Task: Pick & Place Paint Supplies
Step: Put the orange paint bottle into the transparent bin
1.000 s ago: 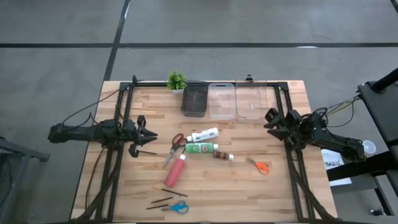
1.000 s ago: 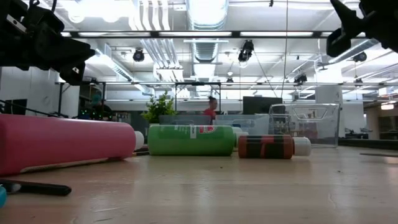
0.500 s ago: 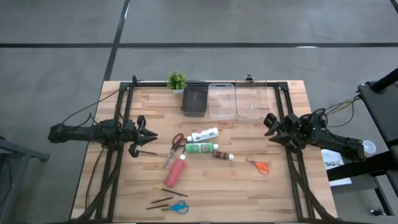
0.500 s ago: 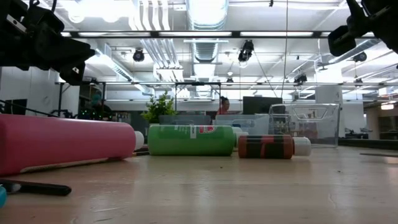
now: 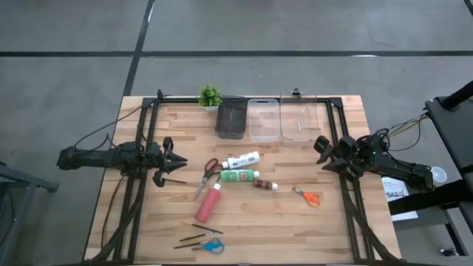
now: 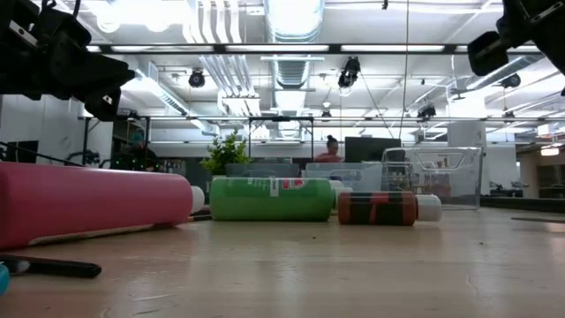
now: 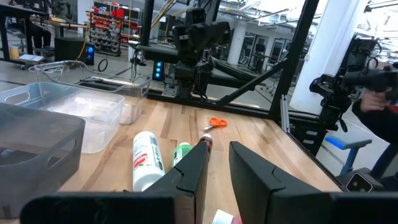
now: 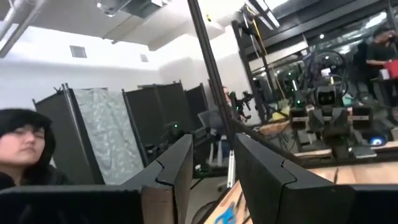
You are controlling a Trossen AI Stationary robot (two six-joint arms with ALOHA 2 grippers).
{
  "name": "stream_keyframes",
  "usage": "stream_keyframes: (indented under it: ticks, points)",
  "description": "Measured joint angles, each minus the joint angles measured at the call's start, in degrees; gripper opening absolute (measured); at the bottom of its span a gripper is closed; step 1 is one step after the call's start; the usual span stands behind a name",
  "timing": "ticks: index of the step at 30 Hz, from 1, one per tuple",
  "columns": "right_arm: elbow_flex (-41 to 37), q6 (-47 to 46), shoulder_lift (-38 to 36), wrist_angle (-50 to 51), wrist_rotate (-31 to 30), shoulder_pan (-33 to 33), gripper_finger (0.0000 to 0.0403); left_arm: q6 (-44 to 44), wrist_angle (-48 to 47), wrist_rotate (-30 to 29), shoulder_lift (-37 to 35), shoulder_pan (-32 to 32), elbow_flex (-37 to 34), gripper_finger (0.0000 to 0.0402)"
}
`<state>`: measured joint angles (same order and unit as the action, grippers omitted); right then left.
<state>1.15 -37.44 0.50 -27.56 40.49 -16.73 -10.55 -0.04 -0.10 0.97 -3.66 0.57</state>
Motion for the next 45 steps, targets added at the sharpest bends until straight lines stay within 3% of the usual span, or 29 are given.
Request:
stream_keyframes:
  ticks: [7,12,16,32,40,45]
  points:
    - [14.9,9.9,0.0,4.4,3.1,0.0,0.0115,0.0,0.0,0.0,0.0,0.0,0.0,0.0077]
    - [25.2,16.0,1.2,26.5,2.3,0.0,0.0115,0.0,0.0,0.0,0.0,0.0,0.0,0.0077]
    - [28.4,18.5,3.8,38.3,-5.4,0.0,0.0115,0.0,0.0,0.0,0.0,0.0,0.0,0.0077]
    - [27.6,30.8,29.1,32.5,-13.8,0.0,0.0115,0.0,0.0,0.0,0.0,0.0,0.0,0.0077]
    - [29.1,25.2,44.0,26.9,-18.6,0.0,0.0115,0.0,0.0,0.0,0.0,0.0,0.0,0.0077]
    - [33.9,29.7,51.5,27.2,-18.1,2.5,0.0115,0.0,0.0,0.0,0.0,0.0,0.0,0.0077]
